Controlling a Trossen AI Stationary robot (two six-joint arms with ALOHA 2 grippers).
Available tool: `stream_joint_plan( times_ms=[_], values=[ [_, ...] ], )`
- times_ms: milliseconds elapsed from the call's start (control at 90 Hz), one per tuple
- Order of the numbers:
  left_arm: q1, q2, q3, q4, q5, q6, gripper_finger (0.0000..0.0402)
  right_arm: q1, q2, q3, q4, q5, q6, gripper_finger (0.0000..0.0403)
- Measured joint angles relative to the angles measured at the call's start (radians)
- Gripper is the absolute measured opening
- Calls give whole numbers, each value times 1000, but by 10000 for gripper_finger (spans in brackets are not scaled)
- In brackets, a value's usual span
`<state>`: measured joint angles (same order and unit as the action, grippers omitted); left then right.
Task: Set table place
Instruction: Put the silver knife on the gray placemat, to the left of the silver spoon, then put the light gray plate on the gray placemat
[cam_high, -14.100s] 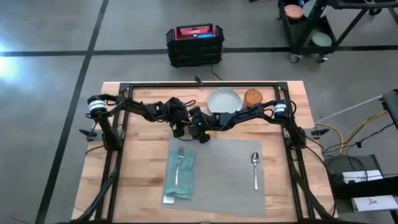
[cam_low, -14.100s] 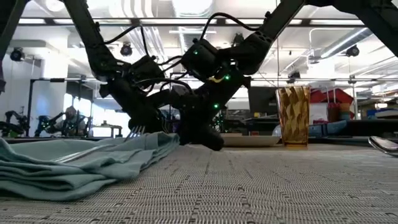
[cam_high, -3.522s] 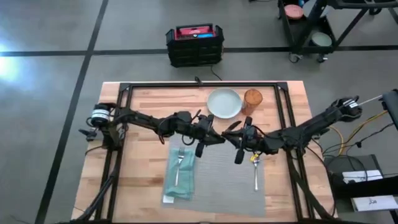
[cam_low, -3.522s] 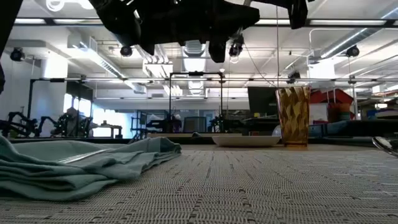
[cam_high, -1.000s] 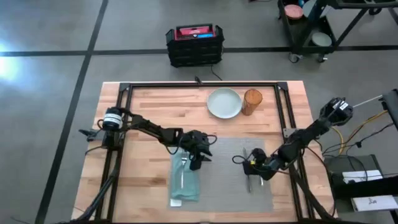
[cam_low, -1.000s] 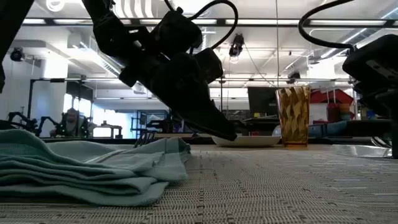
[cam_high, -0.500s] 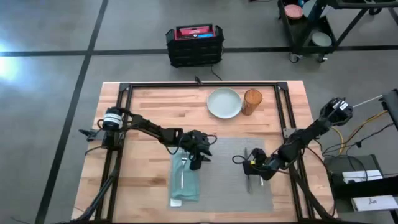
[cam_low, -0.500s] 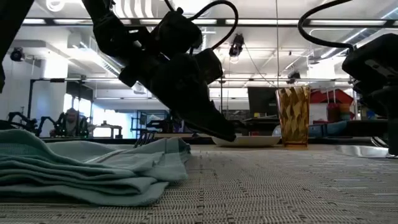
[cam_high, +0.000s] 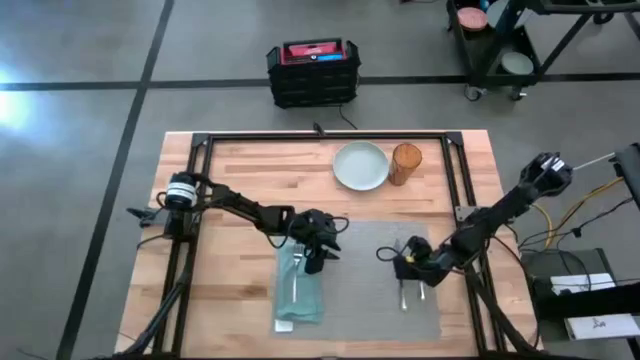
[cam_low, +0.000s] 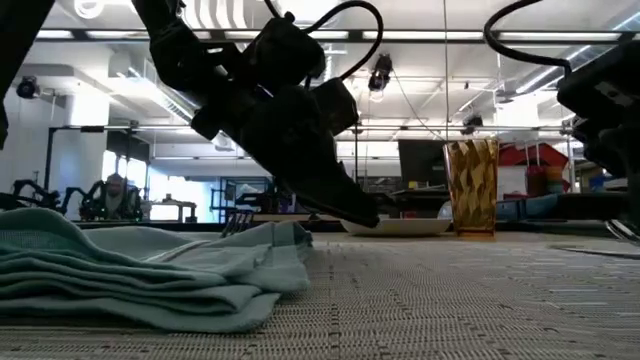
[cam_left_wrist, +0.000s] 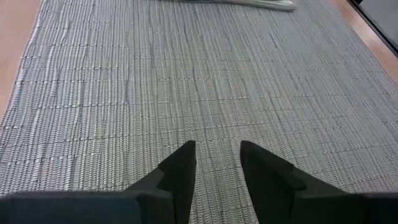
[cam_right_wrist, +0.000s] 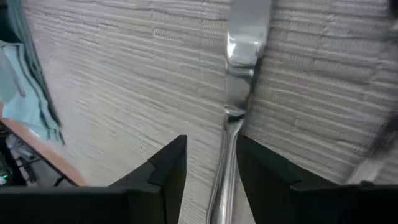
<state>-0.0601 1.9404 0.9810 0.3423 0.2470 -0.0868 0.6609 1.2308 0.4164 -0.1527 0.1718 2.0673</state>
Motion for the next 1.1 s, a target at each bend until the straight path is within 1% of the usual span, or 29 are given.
stream_joint_plan(
  times_ms=[189, 256, 300, 344, 400, 522, 589, 633, 700, 778, 844, 911, 956, 1011, 1100],
  values=[
    [0, 0, 0, 1, 0, 0, 114, 0, -81, 0, -32, -15, -28, 108],
    [0, 0, 0, 1, 0, 0, 114, 0, -110, 7, -34, -5, -75, 102],
    [0, 0, 0, 2, 0, 0, 114, 0, -121, 21, -34, 28, -133, 99],
    [0, 0, 0, 1, 0, 0, 114, -1, -133, 38, -31, 86, -208, 95],
    [0, -3, 0, -3, 0, 0, 114, -8, -141, 63, -27, 186, -317, 90],
    [3, -45, 2, -34, -1, 1, 114, -23, -142, 125, -23, 446, -646, 78],
    [8, -90, 10, -72, -2, 14, 114, -37, -137, 161, -20, 549, -834, 72],
    [13, -127, 15, -114, -13, 29, 114, -52, -135, 180, -21, 579, -959, 68],
    [17, -186, 20, -175, -66, 69, 114, -79, -134, 203, -23, 580, -1125, 62],
    [19, -243, 20, -213, -160, 159, 114, -115, -144, 224, -47, 563, -1245, 57],
    [19, -275, 20, -208, -271, 244, 114, -149, -161, 243, -114, 549, -1265, 55],
    [23, -289, 20, -170, -391, 298, 114, -182, -177, 258, -204, 547, -1221, 57],
    [31, -287, 22, -149, -453, 319, 114, -197, -188, 260, -278, 546, -1185, 62],
    [51, -269, 47, -169, -477, 353, 115, -207, -196, 260, -346, 546, -1140, 70],
    [93, -203, 136, -295, -483, 374, 127, -208, -199, 246, -386, 547, -1100, 86]
  ],
)
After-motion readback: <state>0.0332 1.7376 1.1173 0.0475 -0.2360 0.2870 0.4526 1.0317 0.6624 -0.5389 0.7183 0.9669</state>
